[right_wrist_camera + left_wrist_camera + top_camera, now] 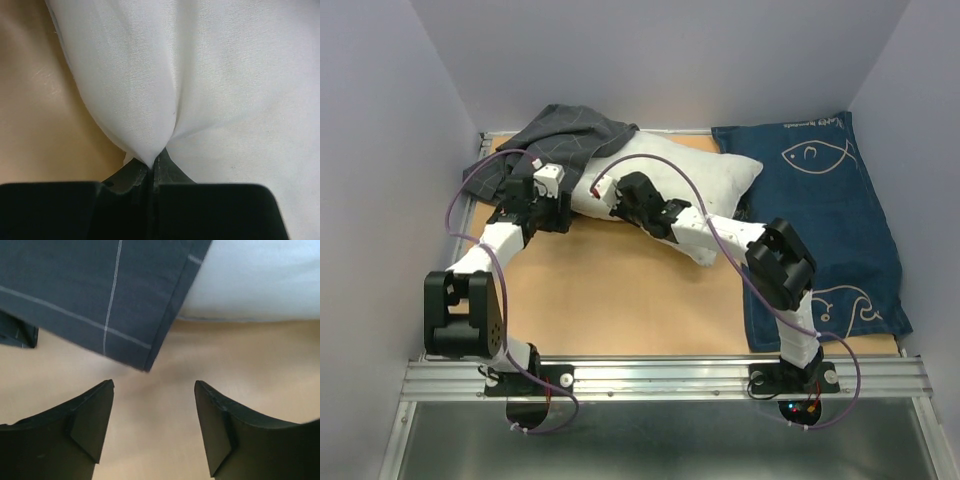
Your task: Put the pillow into the pillowcase
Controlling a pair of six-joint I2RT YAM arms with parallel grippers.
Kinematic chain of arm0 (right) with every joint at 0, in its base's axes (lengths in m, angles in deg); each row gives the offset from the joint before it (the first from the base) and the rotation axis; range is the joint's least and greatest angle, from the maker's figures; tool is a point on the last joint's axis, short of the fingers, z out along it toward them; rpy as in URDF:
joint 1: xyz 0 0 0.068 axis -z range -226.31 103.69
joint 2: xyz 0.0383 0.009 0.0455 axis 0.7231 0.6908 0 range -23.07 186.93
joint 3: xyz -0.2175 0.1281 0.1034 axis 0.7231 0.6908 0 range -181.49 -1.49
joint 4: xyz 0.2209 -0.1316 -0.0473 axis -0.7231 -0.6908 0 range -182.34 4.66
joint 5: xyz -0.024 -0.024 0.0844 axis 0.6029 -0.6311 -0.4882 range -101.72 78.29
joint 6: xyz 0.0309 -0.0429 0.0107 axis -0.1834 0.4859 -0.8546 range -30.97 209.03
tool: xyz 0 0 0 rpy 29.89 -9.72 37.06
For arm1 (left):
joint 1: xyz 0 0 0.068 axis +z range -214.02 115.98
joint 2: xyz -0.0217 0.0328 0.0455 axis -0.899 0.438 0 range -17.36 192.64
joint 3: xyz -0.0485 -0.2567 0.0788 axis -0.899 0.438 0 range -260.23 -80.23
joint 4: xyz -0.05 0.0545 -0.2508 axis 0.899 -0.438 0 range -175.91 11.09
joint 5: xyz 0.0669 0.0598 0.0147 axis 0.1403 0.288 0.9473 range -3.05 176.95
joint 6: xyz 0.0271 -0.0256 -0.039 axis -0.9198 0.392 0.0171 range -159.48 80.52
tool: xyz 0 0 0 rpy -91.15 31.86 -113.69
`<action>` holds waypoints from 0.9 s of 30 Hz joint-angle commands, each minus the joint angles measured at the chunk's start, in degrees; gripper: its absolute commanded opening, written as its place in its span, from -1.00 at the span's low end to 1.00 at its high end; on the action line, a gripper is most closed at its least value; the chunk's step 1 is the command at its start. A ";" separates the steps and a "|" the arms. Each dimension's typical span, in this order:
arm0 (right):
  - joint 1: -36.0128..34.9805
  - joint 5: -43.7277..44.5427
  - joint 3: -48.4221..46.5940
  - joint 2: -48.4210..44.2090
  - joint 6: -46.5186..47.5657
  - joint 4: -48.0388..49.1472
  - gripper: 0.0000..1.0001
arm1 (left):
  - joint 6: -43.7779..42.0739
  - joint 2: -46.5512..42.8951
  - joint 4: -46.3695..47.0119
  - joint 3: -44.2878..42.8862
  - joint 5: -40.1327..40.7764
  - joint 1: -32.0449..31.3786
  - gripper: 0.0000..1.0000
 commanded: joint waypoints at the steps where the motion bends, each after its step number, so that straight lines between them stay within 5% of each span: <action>1: 0.81 -1.19 -2.51 -5.63 -3.06 2.13 -0.99 | -1.71 5.16 8.05 -5.00 5.89 -1.14 0.34; 5: 1.52 -3.37 -4.17 -6.68 -6.74 0.37 -0.99 | -3.99 9.92 6.39 -9.39 4.68 -2.19 -0.02; 6: 1.60 -3.99 -4.70 -6.95 -7.54 0.11 -0.99 | -4.43 10.19 4.82 -10.09 3.88 -2.54 -0.23; 7: 1.78 -4.35 -5.75 -7.21 -8.24 -0.50 -0.99 | -4.78 9.93 4.02 -10.71 3.09 -2.89 -0.77; 8: 1.95 -5.48 -6.46 -7.13 -10.34 -0.77 -0.99 | -4.96 9.23 2.88 -12.46 -1.44 -3.42 -0.99; 14: 3.89 -11.10 -16.29 -3.89 -23.32 -5.60 -0.99 | 4.69 -1.31 -3.38 -22.92 -36.15 -17.55 -1.00; 17: 7.13 -17.06 -19.64 -3.26 -34.47 -7.98 -0.99 | 9.09 -3.60 -2.58 -21.28 -43.37 -21.00 -1.00; 24: 11.71 -28.51 -6.51 -5.63 -45.07 -7.81 -0.99 | -0.12 -4.04 -10.48 -12.56 -37.88 -20.04 -1.00; 27: 12.06 -31.59 0.98 -7.30 -46.04 -5.88 -0.99 | -1.44 -6.06 -10.49 -11.33 -34.45 -19.33 -0.70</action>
